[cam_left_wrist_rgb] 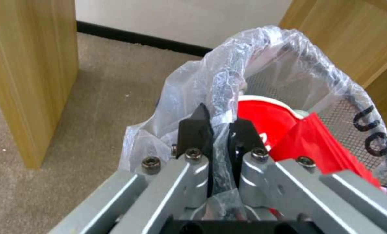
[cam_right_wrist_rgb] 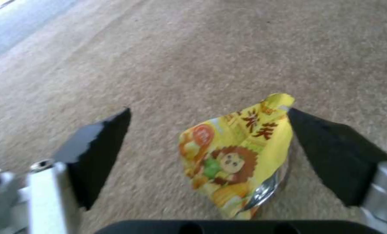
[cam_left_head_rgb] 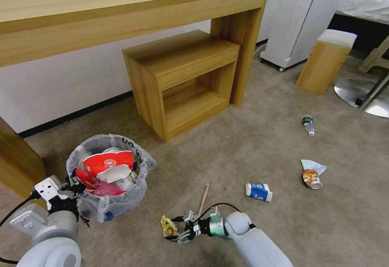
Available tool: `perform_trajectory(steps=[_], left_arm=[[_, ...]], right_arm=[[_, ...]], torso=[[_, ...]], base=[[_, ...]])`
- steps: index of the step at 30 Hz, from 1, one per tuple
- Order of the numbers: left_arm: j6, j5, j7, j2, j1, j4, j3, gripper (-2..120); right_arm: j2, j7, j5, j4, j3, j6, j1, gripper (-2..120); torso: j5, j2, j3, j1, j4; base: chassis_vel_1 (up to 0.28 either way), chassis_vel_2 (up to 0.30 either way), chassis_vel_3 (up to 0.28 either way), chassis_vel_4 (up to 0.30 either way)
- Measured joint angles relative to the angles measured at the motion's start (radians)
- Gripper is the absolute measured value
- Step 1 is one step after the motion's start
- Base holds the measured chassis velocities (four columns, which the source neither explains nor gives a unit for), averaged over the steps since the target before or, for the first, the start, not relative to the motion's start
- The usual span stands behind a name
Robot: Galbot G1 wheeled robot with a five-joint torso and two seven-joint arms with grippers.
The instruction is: Pick up the trash bin and place the garbage on the floor into it.
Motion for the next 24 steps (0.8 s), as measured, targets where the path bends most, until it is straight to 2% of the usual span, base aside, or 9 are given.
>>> perform_trajectory(steps=[7, 13, 15, 24], left_arm=[[-0.001, 0.001, 0.001, 0.0, 0.0, 0.003, 0.004, 3], [-0.002, 0.005, 0.002, 0.0, 0.0, 0.004, 0.007, 3], [-0.002, 0.005, 0.002, 0.0, 0.0, 0.004, 0.007, 3], [-0.002, 0.006, 0.002, 0.005, 0.005, -0.006, 0.002, 3]], right_arm=[[-0.003, 0.0, 0.02, 0.002, 0.001, 0.004, 0.0, 100], [-0.013, -0.092, 0.156, 0.061, -0.037, 0.035, -0.016, 100], [-0.008, -0.093, 0.168, 0.062, -0.043, 0.035, -0.018, 100], [0.033, 0.002, 0.192, 0.011, -0.062, 0.038, -0.009, 100]], torso=[[0.0, 0.0, 0.0, 0.0, -0.0001], [0.0, 0.0, 0.0, 0.0, 0.0], [0.0, 0.0, 0.0, 0.0, 0.0], [-0.0001, 0.0, 0.0, 0.0, 0.0]], base=[[0.0, 0.0, 0.0, 0.0], [0.0, 0.0, 0.0, 0.0], [0.0, 0.0, 0.0, 0.0], [0.0, 0.0, 0.0, 0.0]])
